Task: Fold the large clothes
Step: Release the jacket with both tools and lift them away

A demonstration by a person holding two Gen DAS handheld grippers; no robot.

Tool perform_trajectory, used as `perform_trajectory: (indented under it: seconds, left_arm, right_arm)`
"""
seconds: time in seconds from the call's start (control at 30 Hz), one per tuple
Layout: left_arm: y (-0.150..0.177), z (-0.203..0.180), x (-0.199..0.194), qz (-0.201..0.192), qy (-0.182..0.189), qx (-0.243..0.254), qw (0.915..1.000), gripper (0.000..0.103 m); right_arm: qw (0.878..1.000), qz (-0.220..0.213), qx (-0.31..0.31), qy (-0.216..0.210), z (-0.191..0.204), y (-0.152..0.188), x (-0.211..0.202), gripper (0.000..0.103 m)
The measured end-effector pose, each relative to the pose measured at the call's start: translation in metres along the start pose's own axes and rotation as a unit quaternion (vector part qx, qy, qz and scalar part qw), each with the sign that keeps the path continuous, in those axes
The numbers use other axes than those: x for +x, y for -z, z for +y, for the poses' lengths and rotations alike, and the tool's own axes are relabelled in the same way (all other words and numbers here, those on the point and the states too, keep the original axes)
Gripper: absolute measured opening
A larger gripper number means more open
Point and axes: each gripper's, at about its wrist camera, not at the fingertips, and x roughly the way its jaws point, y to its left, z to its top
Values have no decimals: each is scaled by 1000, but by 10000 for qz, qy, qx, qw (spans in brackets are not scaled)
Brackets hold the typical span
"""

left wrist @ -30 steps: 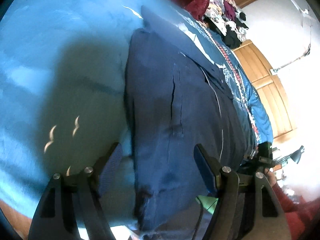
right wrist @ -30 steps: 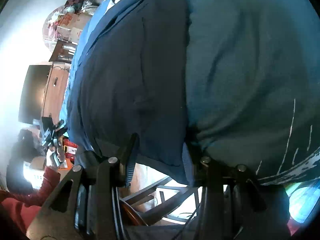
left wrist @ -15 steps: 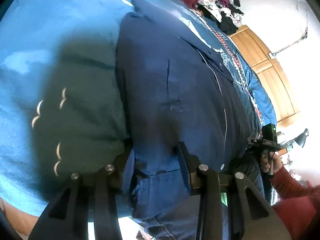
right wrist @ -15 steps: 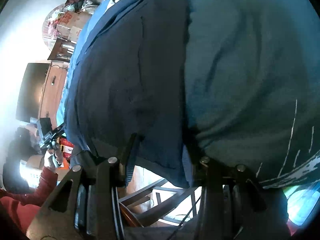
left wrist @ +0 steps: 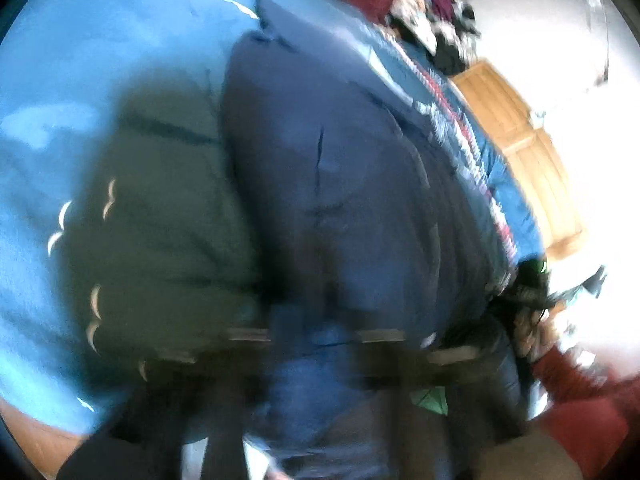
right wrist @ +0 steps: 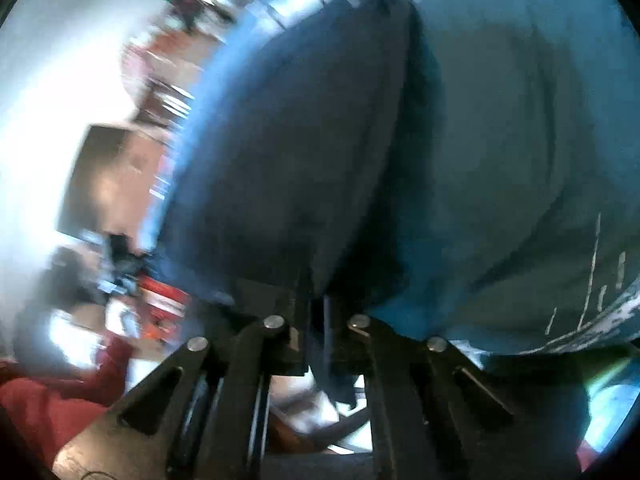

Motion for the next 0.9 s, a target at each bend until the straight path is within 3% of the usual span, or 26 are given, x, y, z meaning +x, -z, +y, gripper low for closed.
perform_trajectory:
  seconds: [0.1,0.17,0.27,0.37,0.5,0.6,0.67,0.7,0.73,0.77,0.8,0.87,0.9]
  left_arm:
    - [-13,-19,-19,-498,793,-356,9950,5]
    - [-31,-27,-26,-872,1296,-585,9860,5]
    - [-65,-36,-27,-1263,1660,-683,9756,5]
    - [-128,-40,-22,-1645,1849,-829,9653,5]
    - [-217,-30,2,-1959,1574,-977,9630,6]
    - [-280,-15,49,-1792,1107,-1014,9723,14]
    - [-308,5,87,-1564,599,-1101,9797,21]
    - [-322,18,114,-1333,117,-1070,9852,29]
    - [-330,33,134,-1155,-252,-1197,9857,52]
    - [-336,54,166,-797,-811,-1397,9836,61]
    - [-338,66,182,-581,-1025,-1490,9818,64]
    - [-339,75,194,-570,-1020,-1514,9815,61]
    - [-341,71,192,-636,-897,-1420,9837,65]
  right_arm:
    - [9972,-527,-138,-514,35,-17,-38,1]
    - [9934,-800,-145,-812,49,-39,-52,0]
    - [9880,-1046,-152,-1122,60,-82,-58,0]
    - [9861,-1209,-219,-1114,65,-145,-55,0]
    - [9871,-1321,-116,-902,43,-241,-36,0]
    - [9916,-1197,26,-487,8,-303,-6,0]
    - [9948,-1009,90,-38,-20,-330,20,4]
    - [9957,-896,191,158,-35,-340,34,9]
    - [9957,-795,328,349,-52,-347,47,11]
    - [9956,-730,381,455,-63,-351,56,14]
    - [9949,-722,390,590,-74,-351,64,20]
    - [9946,-779,359,583,-81,-350,70,54]
    - [9951,-772,275,556,-82,-349,74,58]
